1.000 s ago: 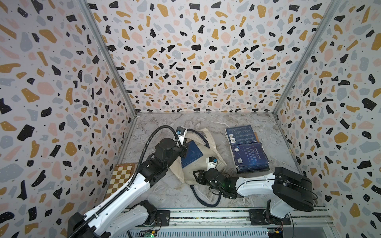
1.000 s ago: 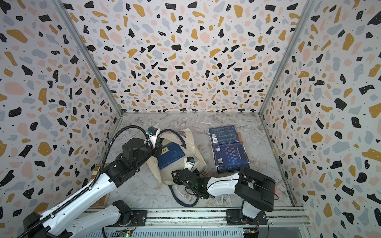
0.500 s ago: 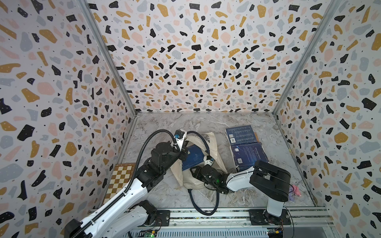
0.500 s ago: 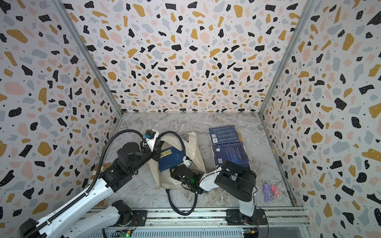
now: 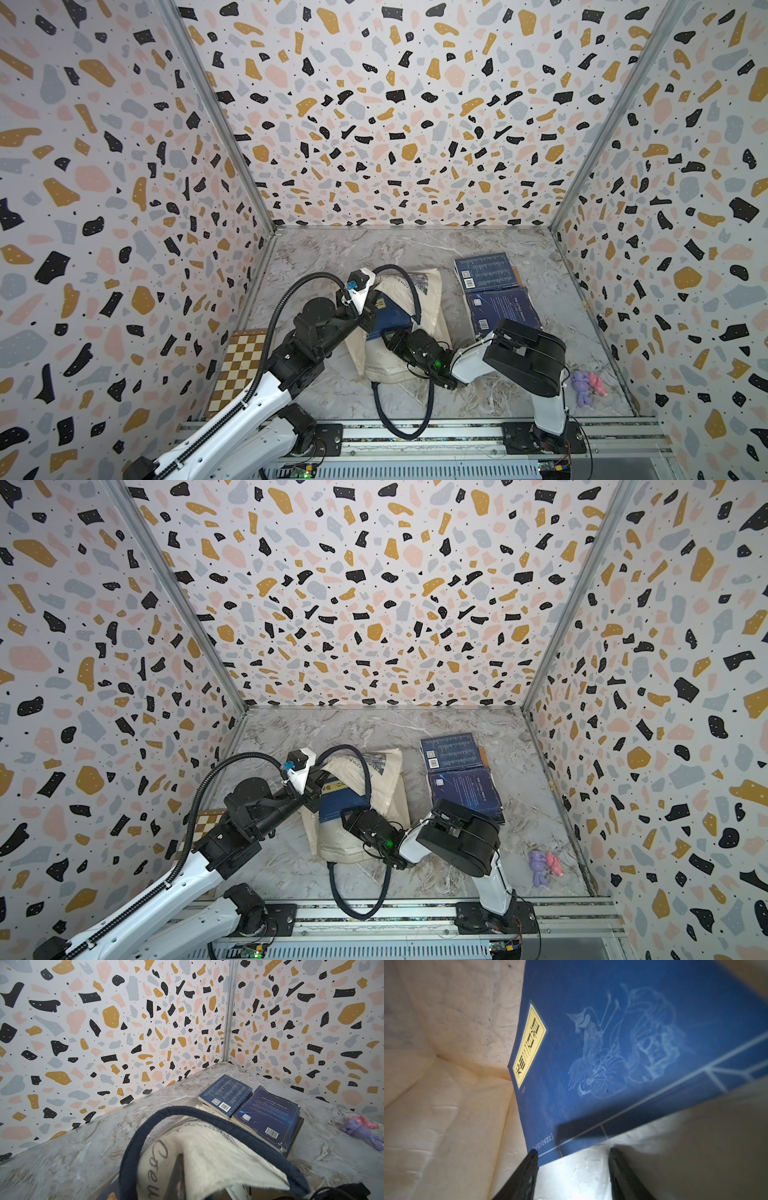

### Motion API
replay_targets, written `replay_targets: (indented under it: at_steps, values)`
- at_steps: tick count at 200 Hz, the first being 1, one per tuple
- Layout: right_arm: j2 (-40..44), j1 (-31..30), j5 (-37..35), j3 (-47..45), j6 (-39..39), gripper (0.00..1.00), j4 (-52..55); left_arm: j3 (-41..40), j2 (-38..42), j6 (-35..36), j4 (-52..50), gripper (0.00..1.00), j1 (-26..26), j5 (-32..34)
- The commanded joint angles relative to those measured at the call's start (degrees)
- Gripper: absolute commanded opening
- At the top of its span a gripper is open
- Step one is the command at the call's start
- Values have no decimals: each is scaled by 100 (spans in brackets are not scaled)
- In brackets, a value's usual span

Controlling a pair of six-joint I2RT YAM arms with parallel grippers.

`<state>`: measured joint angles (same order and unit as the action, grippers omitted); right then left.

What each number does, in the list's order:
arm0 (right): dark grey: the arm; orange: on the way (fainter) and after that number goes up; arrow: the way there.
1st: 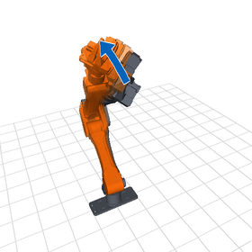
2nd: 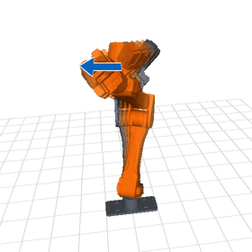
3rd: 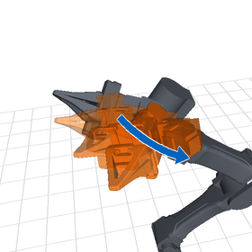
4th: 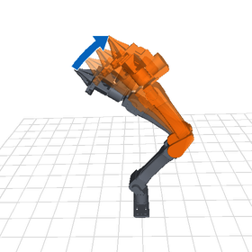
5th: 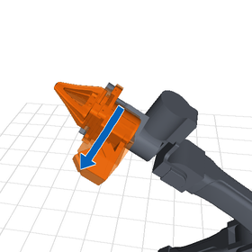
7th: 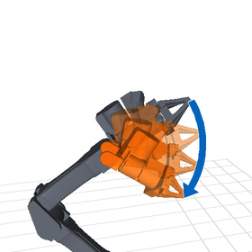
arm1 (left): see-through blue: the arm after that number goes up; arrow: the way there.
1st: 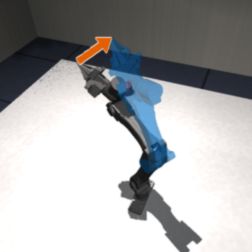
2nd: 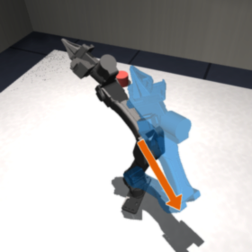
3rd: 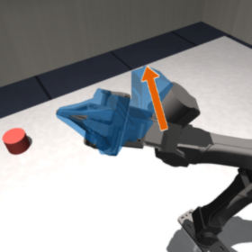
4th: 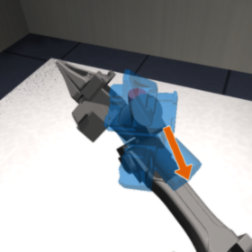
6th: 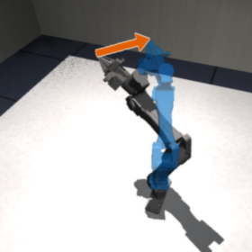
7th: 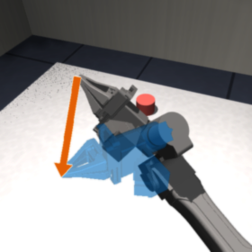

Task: Take out the books from the canvas bag
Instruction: Pick up the book from the canvas bag.

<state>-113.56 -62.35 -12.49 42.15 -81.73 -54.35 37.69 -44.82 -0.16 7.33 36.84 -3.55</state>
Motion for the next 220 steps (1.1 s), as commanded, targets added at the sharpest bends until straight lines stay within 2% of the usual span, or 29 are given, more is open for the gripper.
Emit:
replay_targets:
  at_steps: [1, 50, 90, 138, 176, 220]
  values:
    - [-233, 104, -168, 66, -59, 57, -194, -39, 232, 133, 1204, 0, 59, -355]
    - [-200, 348, -81, 179, 614, 57, -780, -51, 237, 191, 1200, 0, 87, -363]
    - [-499, 616, 484, 367, 692, 56, -1409, -38, 186, 175, 1185, 0, 87, -437]
    - [-329, 611, 578, 392, 907, 49, -1637, 10, 132, 186, 1107, 0, 85, -377]
    - [99, 608, 440, 382, 1228, 48, -1474, 71, 61, 183, 1003, 0, 86, -356]
    - [177, 662, 344, 521, 1003, 47, -790, 80, 52, 183, 972, 0, 87, -333]
